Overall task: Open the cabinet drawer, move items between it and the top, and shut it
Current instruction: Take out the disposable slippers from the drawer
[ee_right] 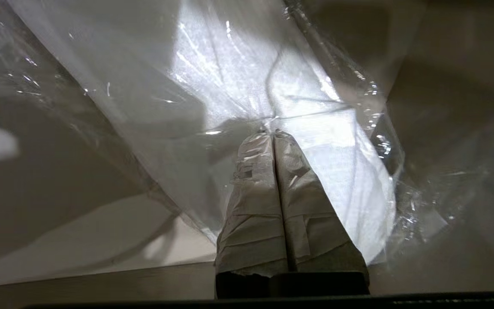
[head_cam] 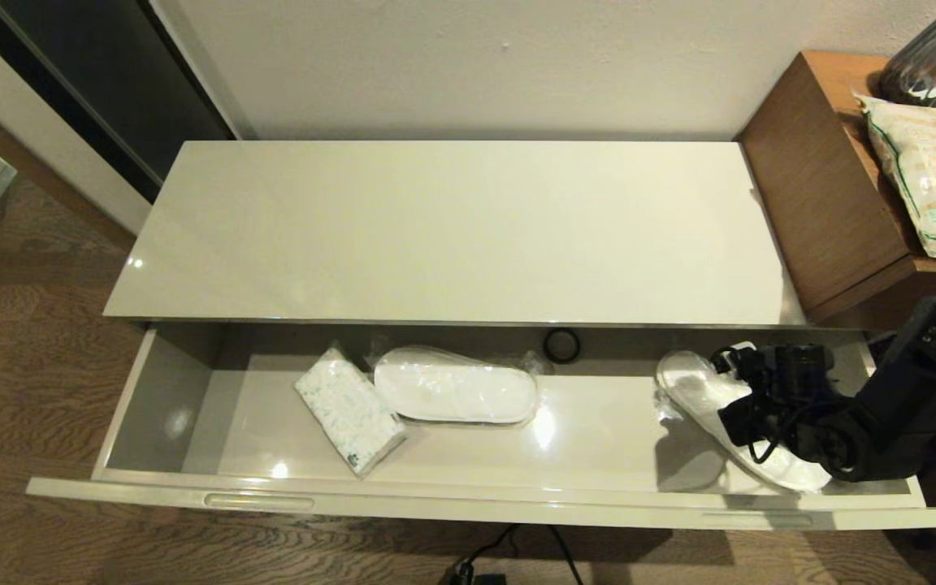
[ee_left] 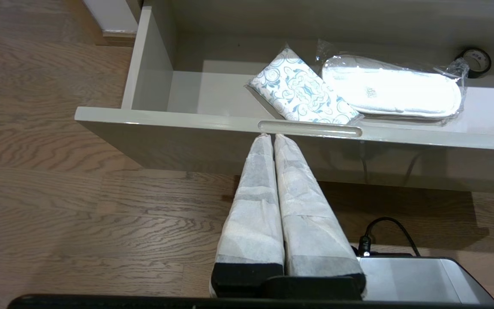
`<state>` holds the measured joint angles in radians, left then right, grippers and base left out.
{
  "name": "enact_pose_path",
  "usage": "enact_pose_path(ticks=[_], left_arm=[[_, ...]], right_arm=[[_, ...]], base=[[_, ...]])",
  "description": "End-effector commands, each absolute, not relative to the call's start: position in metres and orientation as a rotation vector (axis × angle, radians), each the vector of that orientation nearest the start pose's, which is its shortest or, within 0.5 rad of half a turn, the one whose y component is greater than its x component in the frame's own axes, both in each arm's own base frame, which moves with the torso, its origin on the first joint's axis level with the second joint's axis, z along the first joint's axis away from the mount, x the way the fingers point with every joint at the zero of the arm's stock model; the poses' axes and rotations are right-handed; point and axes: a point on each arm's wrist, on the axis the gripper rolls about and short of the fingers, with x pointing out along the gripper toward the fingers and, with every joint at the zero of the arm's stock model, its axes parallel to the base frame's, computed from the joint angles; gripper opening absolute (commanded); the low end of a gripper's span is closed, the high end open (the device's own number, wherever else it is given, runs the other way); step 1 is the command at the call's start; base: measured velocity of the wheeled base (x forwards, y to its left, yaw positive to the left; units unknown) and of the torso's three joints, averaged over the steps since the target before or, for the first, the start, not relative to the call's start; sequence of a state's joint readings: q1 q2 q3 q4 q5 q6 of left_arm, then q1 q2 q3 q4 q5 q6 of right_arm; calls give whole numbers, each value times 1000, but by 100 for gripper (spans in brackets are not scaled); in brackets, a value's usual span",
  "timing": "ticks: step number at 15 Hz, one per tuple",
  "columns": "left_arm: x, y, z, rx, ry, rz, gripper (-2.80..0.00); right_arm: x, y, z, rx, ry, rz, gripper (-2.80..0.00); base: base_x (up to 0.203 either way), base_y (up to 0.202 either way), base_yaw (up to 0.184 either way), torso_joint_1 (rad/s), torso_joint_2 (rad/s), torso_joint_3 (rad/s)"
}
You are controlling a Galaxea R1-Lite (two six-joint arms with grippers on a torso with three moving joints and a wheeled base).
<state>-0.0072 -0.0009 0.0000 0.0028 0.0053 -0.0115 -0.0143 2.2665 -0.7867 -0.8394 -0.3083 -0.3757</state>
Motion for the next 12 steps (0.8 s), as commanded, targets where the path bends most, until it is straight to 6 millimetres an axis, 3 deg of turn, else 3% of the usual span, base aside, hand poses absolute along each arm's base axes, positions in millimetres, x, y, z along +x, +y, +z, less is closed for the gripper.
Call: enact_pose_path(ticks=[1, 12], left_arm=[[-23, 0, 75, -12, 3, -2, -280], [-23, 0, 75, -12, 3, -2, -280]], right_arm=[[357, -12, 21, -448, 648, -192, -280], [329, -9, 115, -335, 646, -176, -280]], base=[[0, 0, 0, 0, 0, 0], [0, 0, 0, 0, 0, 0]])
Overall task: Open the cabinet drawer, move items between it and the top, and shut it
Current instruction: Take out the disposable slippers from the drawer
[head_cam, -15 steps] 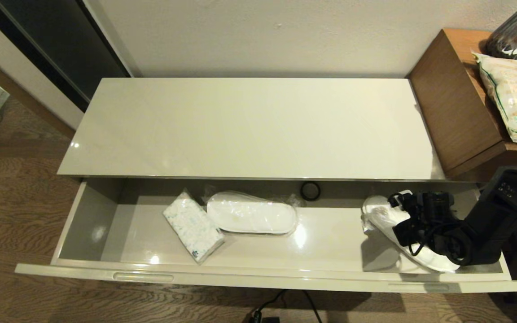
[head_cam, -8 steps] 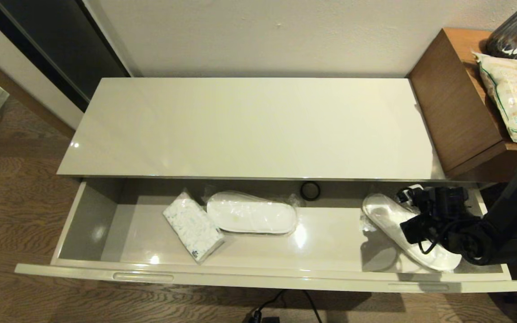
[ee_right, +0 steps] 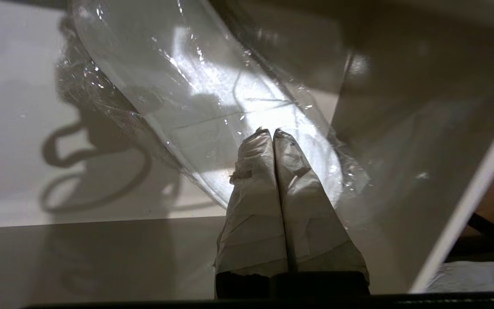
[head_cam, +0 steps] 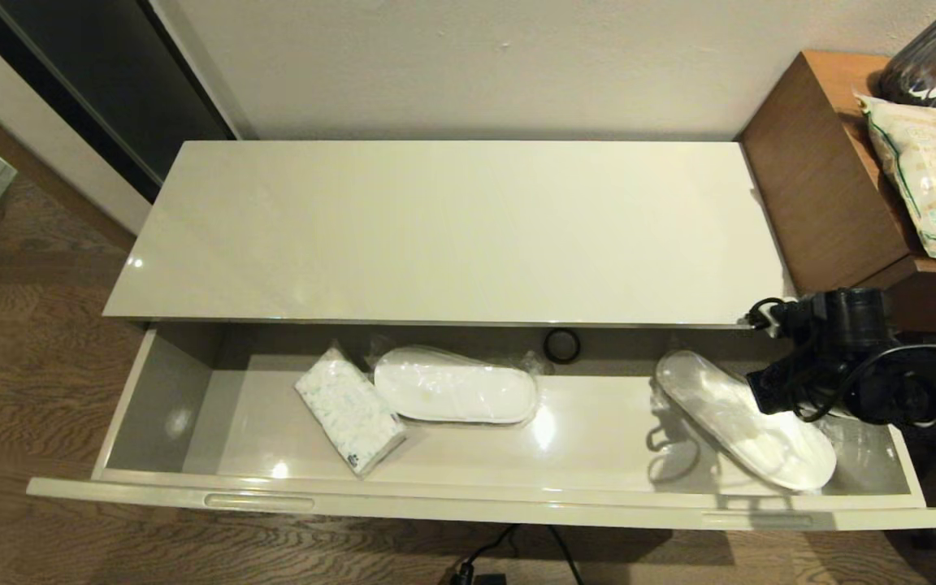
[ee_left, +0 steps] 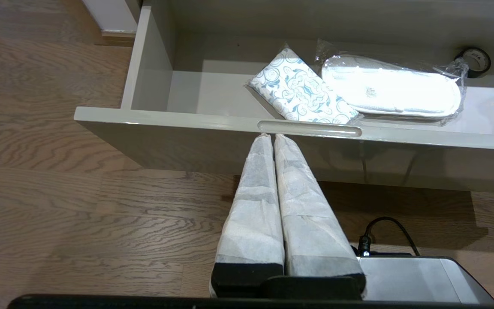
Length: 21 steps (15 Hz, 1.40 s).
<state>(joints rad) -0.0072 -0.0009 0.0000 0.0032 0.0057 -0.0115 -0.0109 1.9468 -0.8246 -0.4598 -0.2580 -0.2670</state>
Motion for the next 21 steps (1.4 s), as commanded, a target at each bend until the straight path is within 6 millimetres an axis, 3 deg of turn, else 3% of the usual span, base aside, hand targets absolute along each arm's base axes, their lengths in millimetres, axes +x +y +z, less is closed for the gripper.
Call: enact_pose_path(ticks=[1, 6, 9, 10, 13, 14, 17, 21], left_arm=[[-23, 0, 75, -12, 3, -2, -280], [-23, 0, 75, -12, 3, -2, -280], [-23, 0, 75, -12, 3, -2, -280], [-23, 0, 75, -12, 3, -2, -280], [-23, 0, 75, -12, 3, -2, -280], [-23, 0, 75, -12, 3, -2, -280], [-23, 0, 75, -12, 3, -2, -280], [-23, 0, 75, -12, 3, -2, -280]], right_arm=[[330, -9, 118, -332, 650, -168, -280], [330, -9, 112, -325, 677, -165, -280], [337, -9, 87, -324, 744, -164, -280], [340, -9, 82, -315, 746, -165, 0], [361, -8, 50, -345, 730, -158, 0], [367, -11, 49, -419, 695, -146, 0], [380, -20, 67, -512, 661, -146, 0], [378, -6, 106, -557, 643, -106, 0]], base=[[0, 0, 0, 0, 0, 0], [0, 0, 0, 0, 0, 0], [0, 0, 0, 0, 0, 0], [0, 0, 0, 0, 0, 0], [0, 0, 0, 0, 0, 0], [0, 0, 0, 0, 0, 0], [0, 0, 0, 0, 0, 0], [0, 0, 0, 0, 0, 0]])
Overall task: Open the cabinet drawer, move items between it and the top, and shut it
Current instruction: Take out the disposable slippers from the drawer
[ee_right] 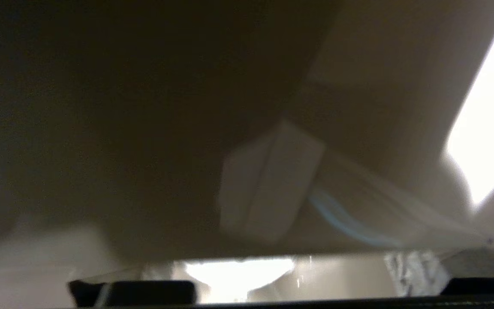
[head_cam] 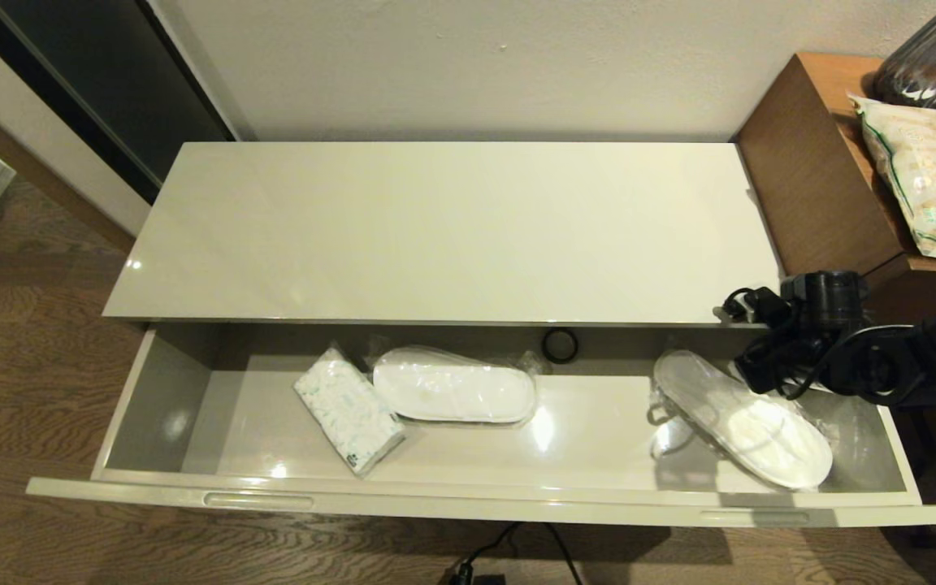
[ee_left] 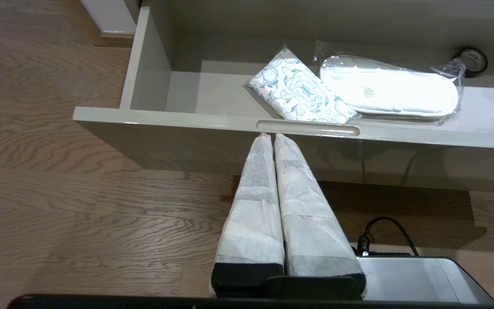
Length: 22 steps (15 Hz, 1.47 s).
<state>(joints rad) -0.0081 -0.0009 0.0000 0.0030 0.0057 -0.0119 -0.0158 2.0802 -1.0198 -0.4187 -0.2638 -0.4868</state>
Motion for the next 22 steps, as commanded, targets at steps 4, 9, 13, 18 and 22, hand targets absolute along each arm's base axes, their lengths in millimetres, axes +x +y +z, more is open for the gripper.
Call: enact_pose_path(ticks=[4, 9, 13, 18, 22], left_arm=[[-23, 0, 75, -12, 3, -2, -280], [-23, 0, 75, -12, 3, -2, -280], [-23, 0, 75, -12, 3, -2, -280], [-23, 0, 75, -12, 3, -2, -280], [-23, 0, 75, -12, 3, -2, -280]], right_arm=[[337, 7, 160, -580, 539, -138, 0], [287, 18, 176, -656, 714, -125, 0], [270, 29, 142, -697, 821, -49, 0], [267, 31, 101, -697, 950, -3, 0], [296, 35, 52, -680, 988, -7, 0]], base=[[0, 0, 0, 0, 0, 0], [0, 0, 0, 0, 0, 0], [0, 0, 0, 0, 0, 0], [0, 0, 0, 0, 0, 0], [0, 0, 0, 0, 0, 0]])
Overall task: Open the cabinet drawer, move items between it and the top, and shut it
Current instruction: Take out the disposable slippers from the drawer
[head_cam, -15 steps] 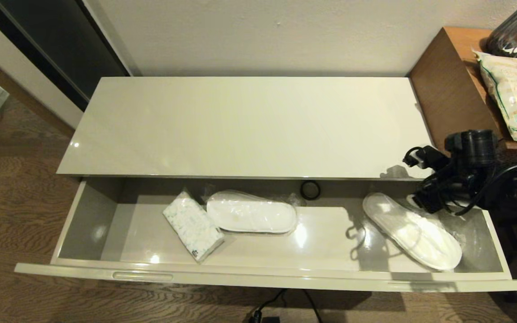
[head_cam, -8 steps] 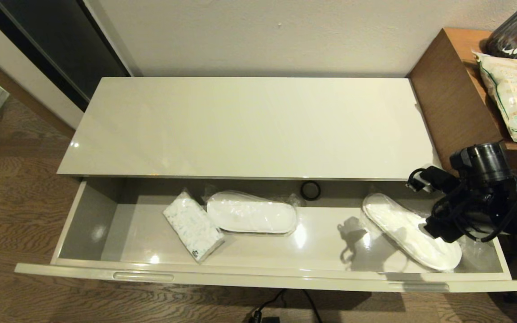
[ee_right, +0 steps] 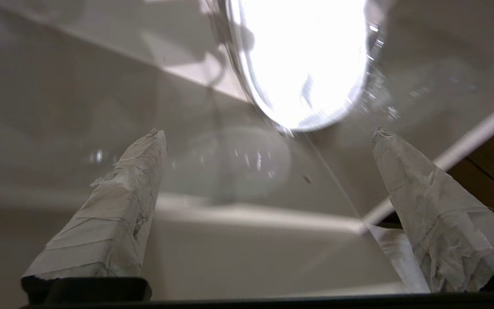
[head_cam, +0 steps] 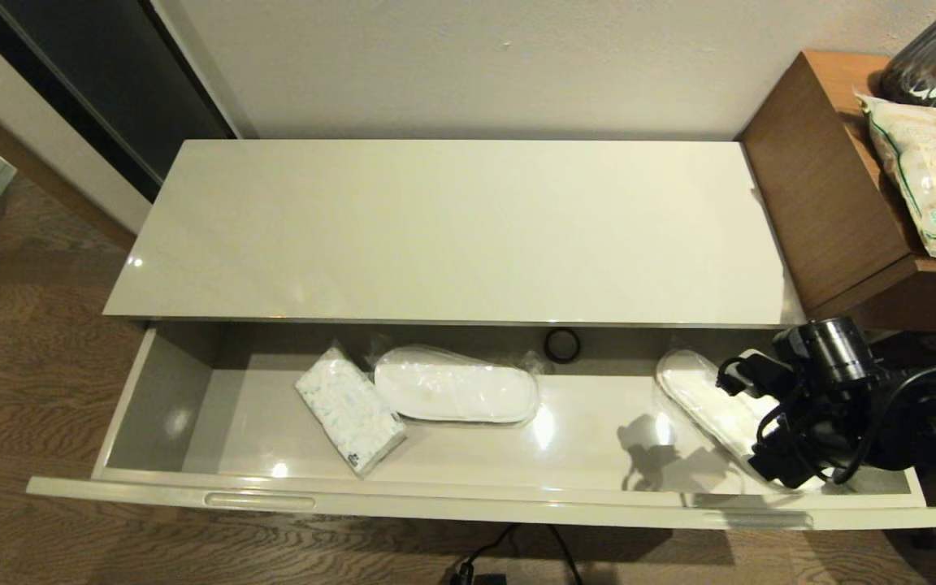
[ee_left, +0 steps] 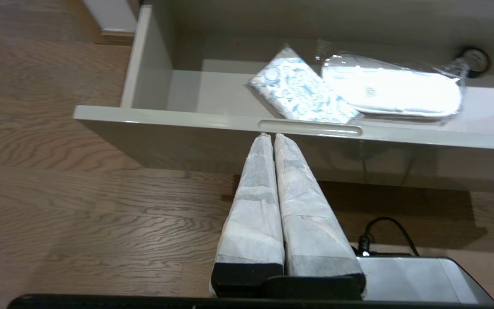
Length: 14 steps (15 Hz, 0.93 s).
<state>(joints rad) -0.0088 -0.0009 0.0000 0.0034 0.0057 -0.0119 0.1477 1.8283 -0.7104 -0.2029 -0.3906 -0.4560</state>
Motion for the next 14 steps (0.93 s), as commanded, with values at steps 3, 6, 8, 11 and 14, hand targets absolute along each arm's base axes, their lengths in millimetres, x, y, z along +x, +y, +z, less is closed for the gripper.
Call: enact_pose_path(ticks=[3, 6, 8, 11, 14], left_arm=[[-23, 0, 75, -12, 3, -2, -280], [-23, 0, 75, -12, 3, -2, -280], [-23, 0, 75, -12, 3, -2, -280], [-23, 0, 75, -12, 3, -2, -280], [-23, 0, 75, -12, 3, -2, -280]], right_arm=[[345, 37, 22, -669, 872, -43, 0], [370, 38, 4, -681, 832, -40, 0], [375, 38, -2, -678, 823, -41, 0], [379, 30, -8, -671, 797, -65, 0], [392, 21, -18, -688, 707, -102, 0]], base=[[0, 0, 0, 0, 0, 0], [0, 0, 0, 0, 0, 0], [0, 0, 0, 0, 0, 0], [0, 0, 0, 0, 0, 0], [0, 0, 0, 0, 0, 0]])
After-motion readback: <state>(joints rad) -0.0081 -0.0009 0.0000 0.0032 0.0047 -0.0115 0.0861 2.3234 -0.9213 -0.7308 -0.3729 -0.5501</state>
